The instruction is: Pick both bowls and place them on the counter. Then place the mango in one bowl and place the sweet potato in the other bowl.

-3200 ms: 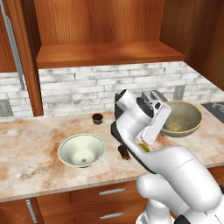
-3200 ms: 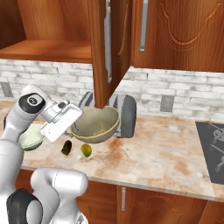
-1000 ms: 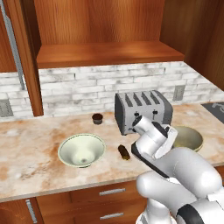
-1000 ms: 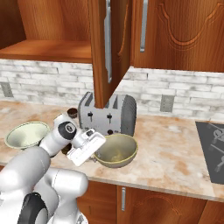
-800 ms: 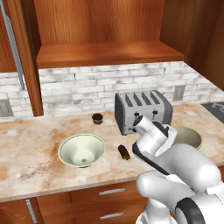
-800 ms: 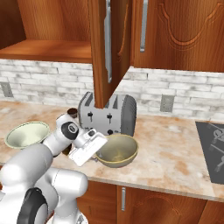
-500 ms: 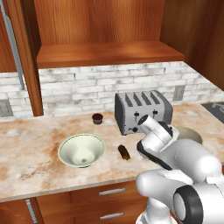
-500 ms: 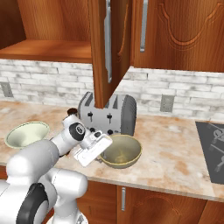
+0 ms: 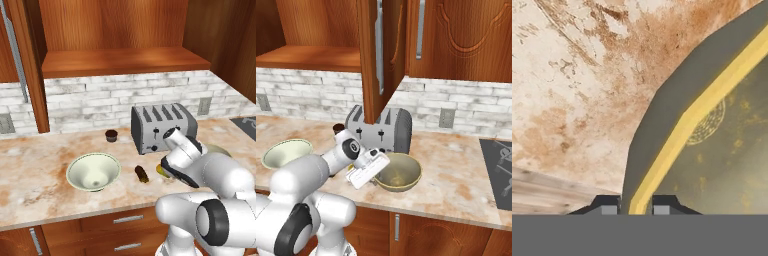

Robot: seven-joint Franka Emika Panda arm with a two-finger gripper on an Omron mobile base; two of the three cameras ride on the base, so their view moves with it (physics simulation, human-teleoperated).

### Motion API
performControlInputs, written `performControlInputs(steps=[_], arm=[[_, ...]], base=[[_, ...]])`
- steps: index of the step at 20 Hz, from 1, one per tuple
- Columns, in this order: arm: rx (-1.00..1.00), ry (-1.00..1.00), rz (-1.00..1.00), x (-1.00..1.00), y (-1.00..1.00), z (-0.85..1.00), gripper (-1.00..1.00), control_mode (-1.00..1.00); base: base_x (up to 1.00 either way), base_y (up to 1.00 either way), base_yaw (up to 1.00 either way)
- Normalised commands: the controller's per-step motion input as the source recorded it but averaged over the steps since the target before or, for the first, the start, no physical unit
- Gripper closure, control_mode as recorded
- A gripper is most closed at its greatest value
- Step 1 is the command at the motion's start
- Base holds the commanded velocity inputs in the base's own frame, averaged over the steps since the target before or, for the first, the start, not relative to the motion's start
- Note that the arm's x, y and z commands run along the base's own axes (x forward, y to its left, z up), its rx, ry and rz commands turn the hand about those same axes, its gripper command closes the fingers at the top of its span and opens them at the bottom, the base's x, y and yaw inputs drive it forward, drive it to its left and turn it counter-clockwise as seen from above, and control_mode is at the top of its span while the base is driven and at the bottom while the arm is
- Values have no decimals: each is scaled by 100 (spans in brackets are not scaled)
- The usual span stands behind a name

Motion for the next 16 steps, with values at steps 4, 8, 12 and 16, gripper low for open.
performControlInputs(steps=[4,8,12,16], arm=[[1,0,3,0,-11,-2,-100,-100],[3,1,1,0,-7,0,-100,-100],[0,3,0,0,30,0,-100,-100],[2,2,0,0,33,3,-100,-100]], base=[[0,0,0],[0,0,0],[0,0,0],[0,0,0]])
